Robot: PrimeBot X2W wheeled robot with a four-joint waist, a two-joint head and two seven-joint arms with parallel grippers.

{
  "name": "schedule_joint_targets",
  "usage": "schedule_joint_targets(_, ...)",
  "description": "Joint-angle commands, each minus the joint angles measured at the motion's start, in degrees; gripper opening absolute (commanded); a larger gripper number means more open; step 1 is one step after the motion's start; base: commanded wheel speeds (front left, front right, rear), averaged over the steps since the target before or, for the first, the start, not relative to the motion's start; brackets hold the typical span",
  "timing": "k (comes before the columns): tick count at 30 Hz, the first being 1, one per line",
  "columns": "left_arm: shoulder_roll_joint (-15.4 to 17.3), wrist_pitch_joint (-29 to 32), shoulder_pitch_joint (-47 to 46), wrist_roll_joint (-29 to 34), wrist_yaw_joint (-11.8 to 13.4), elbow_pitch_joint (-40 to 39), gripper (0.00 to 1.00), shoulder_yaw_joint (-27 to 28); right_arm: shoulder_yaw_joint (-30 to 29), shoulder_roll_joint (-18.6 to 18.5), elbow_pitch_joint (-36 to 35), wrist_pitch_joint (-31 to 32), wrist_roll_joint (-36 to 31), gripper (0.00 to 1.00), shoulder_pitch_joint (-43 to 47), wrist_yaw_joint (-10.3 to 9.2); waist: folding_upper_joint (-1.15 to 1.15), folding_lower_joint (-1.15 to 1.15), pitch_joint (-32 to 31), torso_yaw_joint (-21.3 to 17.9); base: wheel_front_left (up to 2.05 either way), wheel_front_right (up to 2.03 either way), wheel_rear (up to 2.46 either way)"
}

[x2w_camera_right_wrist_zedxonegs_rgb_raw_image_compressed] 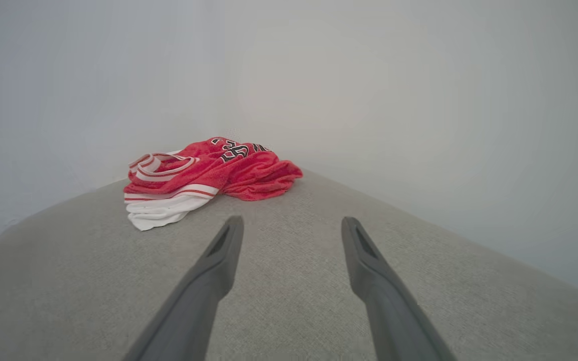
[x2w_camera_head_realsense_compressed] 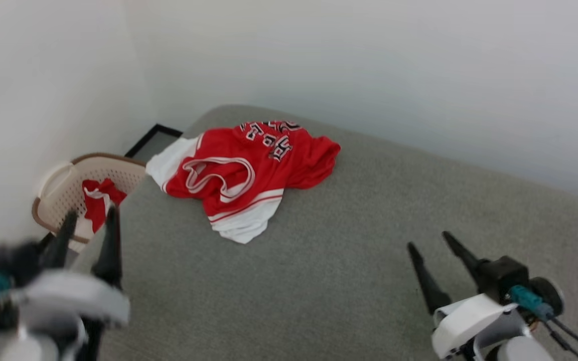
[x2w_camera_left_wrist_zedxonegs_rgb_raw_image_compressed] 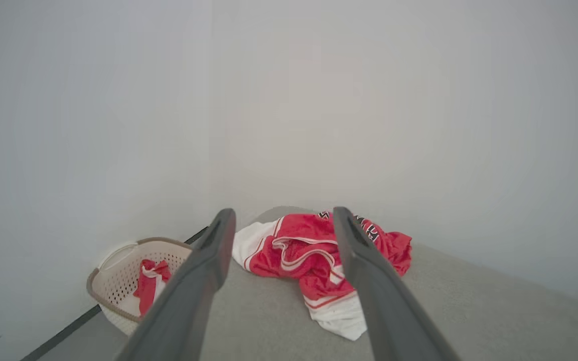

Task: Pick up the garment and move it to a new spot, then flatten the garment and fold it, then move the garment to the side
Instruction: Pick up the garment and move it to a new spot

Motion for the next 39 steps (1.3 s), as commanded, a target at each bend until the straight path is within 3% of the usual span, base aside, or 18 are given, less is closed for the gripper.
schedule_joint_targets(1,0.74,0.18,-1.35,-0.11,-0.41,0.2,1.0,0.31,-0.13,-0.24,-0.83,0.3,-0.38,1.0,0.22,0.0,0.0,0.0,2.87,-1.13,0.0,0.0,0.0)
schedule_joint_targets(6,2.17,4.3,-13.24,-3.12,-2.68,3.35,1.0,0.53,-1.96,-2.9,-7.78,3.86,-2.0,1.0,-1.64,-0.01,0.0,0.0,10.78,-4.34,0.0,0.0,0.0)
schedule_joint_targets(10,4.42,9.66,-21.79,-5.04,-4.08,8.63,1.0,0.23,-2.73,-4.58,-13.5,6.43,-2.83,1.0,-3.2,-0.02,0.0,0.0,17.1,-7.06,0.0,0.0,0.0)
schedule_joint_targets(16,5.13,16.45,-32.75,-8.64,-6.26,18.41,1.0,-0.56,-3.71,-6.37,-20.28,9.16,-3.56,1.0,-5.53,-0.01,0.0,0.0,24.94,-10.22,0.0,0.0,0.0)
schedule_joint_targets(20,5.51,21.99,-38.88,-9.81,-5.94,26.23,1.0,-1.61,-3.99,-7.33,-23.63,10.53,-3.97,1.0,-6.86,-0.01,0.0,0.0,29.26,-11.73,0.0,0.0,0.0)
schedule_joint_targets(29,4.47,32.81,-49.9,-11.31,-4.76,44.33,1.0,-4.2,-4.39,-8.8,-29.77,13.41,-4.93,1.0,-8.59,-0.01,0.0,0.0,36.51,-13.43,0.0,0.0,0.0)
schedule_joint_targets(33,4.18,35.59,-52.29,-9.32,-6.24,51.25,1.0,-7.53,-4.45,-9.25,-31.67,14.43,-5.06,1.0,-9.07,-0.01,0.0,0.0,38.63,-14.0,0.0,0.0,0.0)
schedule_joint_targets(37,1.75,36.91,-53.18,-9.07,-7.72,58.0,1.0,-9.45,-4.42,-9.34,-32.89,15.14,-5.09,1.0,-9.68,-0.01,0.0,0.0,39.78,-14.29,0.0,0.0,0.0)
schedule_joint_targets(39,0.97,36.44,-53.55,-8.39,-7.37,61.14,1.0,-10.21,-4.33,-9.32,-33.19,15.43,-5.12,1.0,-9.92,-0.01,0.0,0.0,40.09,-14.46,0.0,0.0,0.0)
